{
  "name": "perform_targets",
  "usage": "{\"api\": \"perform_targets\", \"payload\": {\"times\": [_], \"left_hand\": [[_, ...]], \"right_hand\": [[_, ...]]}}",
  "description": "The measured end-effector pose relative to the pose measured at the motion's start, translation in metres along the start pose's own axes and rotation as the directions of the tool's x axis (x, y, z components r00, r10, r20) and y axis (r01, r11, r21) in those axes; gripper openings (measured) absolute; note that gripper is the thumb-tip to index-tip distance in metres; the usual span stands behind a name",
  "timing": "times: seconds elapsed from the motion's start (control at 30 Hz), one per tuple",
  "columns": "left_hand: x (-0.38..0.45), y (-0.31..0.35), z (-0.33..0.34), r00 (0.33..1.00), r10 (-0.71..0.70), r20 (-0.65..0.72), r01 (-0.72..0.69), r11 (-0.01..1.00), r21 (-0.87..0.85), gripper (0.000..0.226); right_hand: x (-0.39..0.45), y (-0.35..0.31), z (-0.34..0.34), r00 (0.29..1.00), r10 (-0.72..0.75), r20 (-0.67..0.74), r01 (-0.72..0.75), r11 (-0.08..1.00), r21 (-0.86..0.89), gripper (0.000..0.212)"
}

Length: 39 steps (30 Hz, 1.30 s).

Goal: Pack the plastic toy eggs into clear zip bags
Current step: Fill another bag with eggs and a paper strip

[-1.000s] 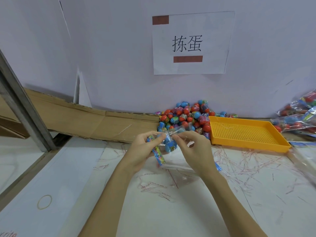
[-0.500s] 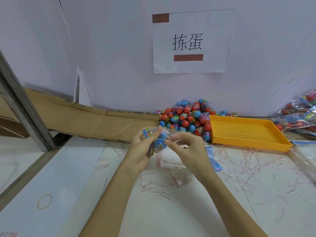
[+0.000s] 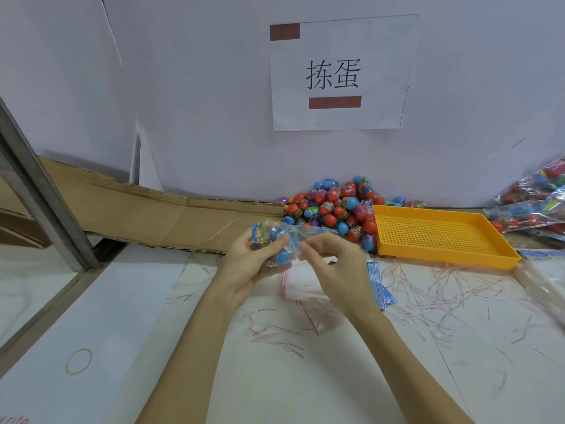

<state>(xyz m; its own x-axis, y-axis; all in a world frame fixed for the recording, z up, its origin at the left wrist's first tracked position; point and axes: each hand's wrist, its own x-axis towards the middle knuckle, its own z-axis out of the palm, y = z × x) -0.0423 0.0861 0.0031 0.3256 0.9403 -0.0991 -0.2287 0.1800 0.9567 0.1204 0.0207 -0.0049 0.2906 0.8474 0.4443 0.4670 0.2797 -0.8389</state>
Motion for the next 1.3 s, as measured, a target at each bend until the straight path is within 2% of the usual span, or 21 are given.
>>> {"api": "perform_targets", "payload": {"times": [0.1, 0.2, 0.23, 0.3, 0.37, 0.4, 0.43, 0.5, 0.57, 0.6, 0.67, 0.73, 0.83, 0.93, 1.03, 1.13, 1.3], "left_hand": [[0.0, -0.001, 0.007, 0.993, 0.076, -0.092, -0.071, 0.996, 0.055, 0.057], [0.001, -0.001, 0.007, 0.953, 0.26, -0.153, -0.203, 0.928, 0.312, 0.081], [0.001, -0.001, 0.004, 0.93, 0.353, -0.1, -0.284, 0.865, 0.414, 0.086], [-0.001, -0.002, -0.003, 0.882, 0.449, 0.143, -0.439, 0.674, 0.594, 0.094], [-0.002, -0.005, -0.001, 0.879, 0.366, 0.306, -0.465, 0.511, 0.723, 0.099], [-0.003, -0.008, 0.003, 0.897, 0.314, 0.311, -0.433, 0.481, 0.762, 0.099], [-0.003, -0.01, 0.007, 0.913, 0.287, 0.288, -0.397, 0.471, 0.788, 0.096], [-0.002, -0.012, 0.009, 0.91, 0.329, 0.251, -0.387, 0.461, 0.799, 0.078], [-0.002, -0.011, 0.004, 0.868, 0.447, 0.215, -0.413, 0.414, 0.811, 0.055], [-0.003, -0.008, 0.001, 0.843, 0.509, 0.177, -0.406, 0.383, 0.83, 0.053], [-0.001, -0.006, -0.005, 0.8, 0.592, 0.093, -0.368, 0.363, 0.856, 0.058], [0.001, -0.006, -0.008, 0.792, 0.611, 0.016, -0.332, 0.408, 0.85, 0.062], [0.005, -0.009, -0.01, 0.78, 0.625, -0.029, -0.323, 0.443, 0.836, 0.065], [0.005, -0.009, -0.006, 0.738, 0.672, -0.058, -0.337, 0.443, 0.831, 0.066], [0.003, -0.007, -0.005, 0.728, 0.682, -0.075, -0.345, 0.458, 0.819, 0.066], [0.003, -0.008, -0.005, 0.733, 0.679, -0.038, -0.346, 0.42, 0.839, 0.066], [0.004, -0.011, -0.004, 0.754, 0.657, -0.009, -0.344, 0.406, 0.846, 0.06]], "right_hand": [[0.004, 0.0, -0.005, 0.998, -0.033, -0.058, 0.033, 0.999, -0.002, 0.007], [0.004, 0.003, -0.008, 0.989, -0.133, -0.064, 0.124, 0.984, -0.131, 0.007], [0.004, 0.005, -0.009, 0.983, -0.181, -0.044, 0.168, 0.965, -0.201, 0.008], [0.003, 0.008, -0.009, 0.957, -0.29, 0.005, 0.276, 0.907, -0.317, 0.008], [0.002, 0.008, -0.006, 0.922, -0.381, 0.073, 0.383, 0.862, -0.333, 0.006], [0.002, 0.007, -0.004, 0.904, -0.412, 0.115, 0.426, 0.844, -0.326, 0.006], [0.001, 0.007, -0.003, 0.888, -0.435, 0.152, 0.46, 0.828, -0.319, 0.006], [0.0, 0.006, -0.001, 0.861, -0.475, 0.182, 0.509, 0.803, -0.31, 0.007], [0.0, 0.004, 0.0, 0.859, -0.496, 0.126, 0.511, 0.815, -0.275, 0.011], [0.0, 0.003, 0.001, 0.867, -0.493, 0.072, 0.494, 0.833, -0.249, 0.014], [0.002, 0.004, 0.0, 0.892, -0.45, -0.049, 0.426, 0.872, -0.241, 0.017], [0.007, 0.012, -0.005, 0.938, -0.335, -0.087, 0.295, 0.906, -0.304, 0.019], [0.013, 0.036, -0.017, 0.996, -0.074, 0.04, 0.084, 0.871, -0.485, 0.025], [0.018, 0.051, -0.023, 0.984, 0.078, 0.16, 0.02, 0.842, -0.54, 0.031], [0.02, 0.054, -0.023, 0.987, 0.079, 0.139, 0.005, 0.854, -0.52, 0.029], [0.02, 0.057, -0.022, 0.991, 0.073, 0.114, 0.0, 0.843, -0.538, 0.024], [0.021, 0.062, -0.021, 0.977, 0.143, 0.156, -0.009, 0.765, -0.644, 0.033]]}}
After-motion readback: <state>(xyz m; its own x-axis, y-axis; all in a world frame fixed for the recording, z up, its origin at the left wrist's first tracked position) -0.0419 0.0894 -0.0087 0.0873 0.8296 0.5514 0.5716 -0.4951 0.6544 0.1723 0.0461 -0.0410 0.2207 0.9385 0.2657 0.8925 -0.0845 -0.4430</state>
